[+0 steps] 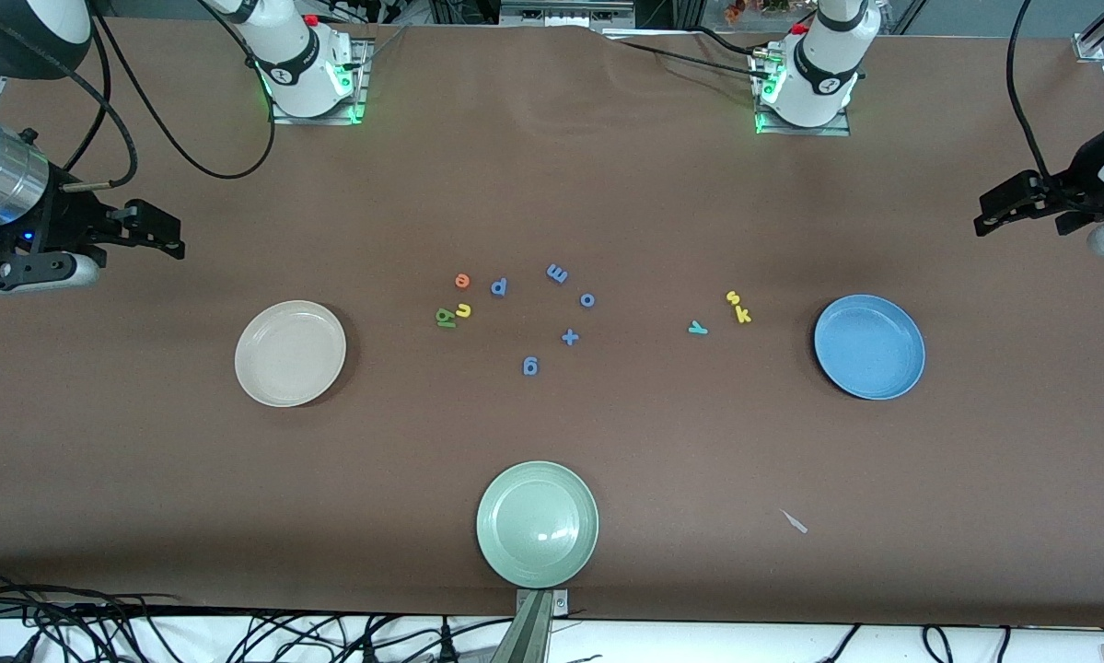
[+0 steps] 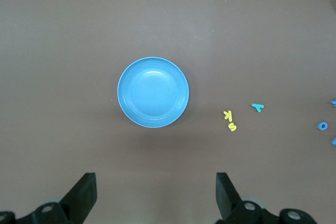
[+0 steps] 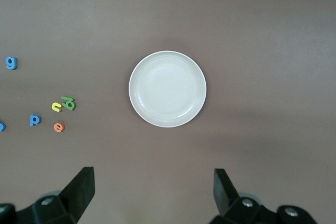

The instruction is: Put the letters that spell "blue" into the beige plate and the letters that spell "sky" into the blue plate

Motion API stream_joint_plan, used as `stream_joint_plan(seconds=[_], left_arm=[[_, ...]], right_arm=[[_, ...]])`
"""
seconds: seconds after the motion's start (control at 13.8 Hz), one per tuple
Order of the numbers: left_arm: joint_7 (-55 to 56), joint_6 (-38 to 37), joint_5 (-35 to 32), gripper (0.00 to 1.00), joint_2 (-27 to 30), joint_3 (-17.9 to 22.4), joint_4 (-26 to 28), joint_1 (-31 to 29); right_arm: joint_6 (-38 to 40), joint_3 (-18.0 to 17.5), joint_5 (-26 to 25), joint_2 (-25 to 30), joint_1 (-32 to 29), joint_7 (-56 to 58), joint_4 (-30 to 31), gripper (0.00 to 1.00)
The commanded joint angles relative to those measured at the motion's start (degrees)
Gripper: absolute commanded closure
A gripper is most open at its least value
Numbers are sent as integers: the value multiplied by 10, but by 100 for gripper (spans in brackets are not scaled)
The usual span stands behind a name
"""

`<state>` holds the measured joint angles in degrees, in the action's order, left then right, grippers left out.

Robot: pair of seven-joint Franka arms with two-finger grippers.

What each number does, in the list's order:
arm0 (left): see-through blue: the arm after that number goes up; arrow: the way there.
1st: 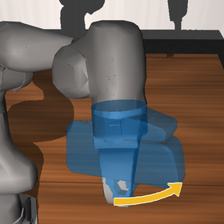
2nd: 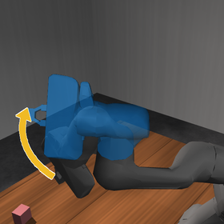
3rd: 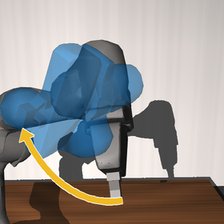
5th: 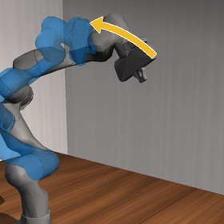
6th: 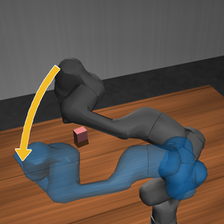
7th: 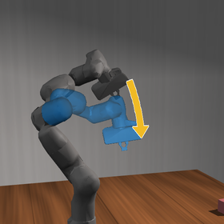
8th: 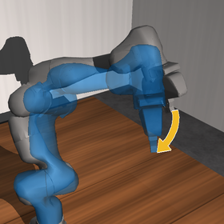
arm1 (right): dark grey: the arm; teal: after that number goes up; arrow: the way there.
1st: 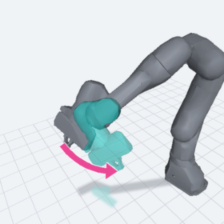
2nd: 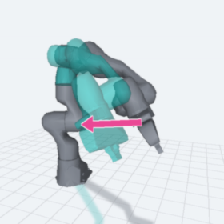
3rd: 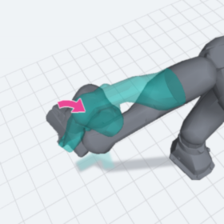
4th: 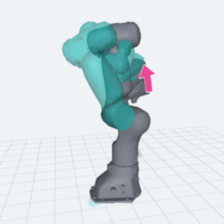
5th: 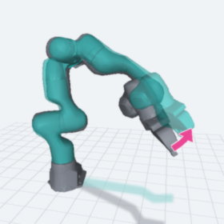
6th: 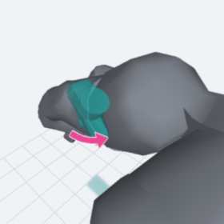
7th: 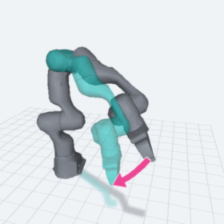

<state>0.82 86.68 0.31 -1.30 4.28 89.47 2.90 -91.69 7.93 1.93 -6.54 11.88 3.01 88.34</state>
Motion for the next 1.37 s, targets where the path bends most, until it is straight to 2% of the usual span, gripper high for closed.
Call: stream_joint_plan(seconds=[0.0,1.09,1.3], left_arm=[[-12,-4,7,0,2,-1,-7,-3],[-3,1,7,0,-3,-1,-6,-1],[21,17,14,0,-23,-2,2,5]], right_arm=[[8,-2,-6,-8,-4,-4,-18,0],[9,-2,-5,-8,-7,-5,-18,0],[10,-2,-5,-8,-8,-5,-18,0]])
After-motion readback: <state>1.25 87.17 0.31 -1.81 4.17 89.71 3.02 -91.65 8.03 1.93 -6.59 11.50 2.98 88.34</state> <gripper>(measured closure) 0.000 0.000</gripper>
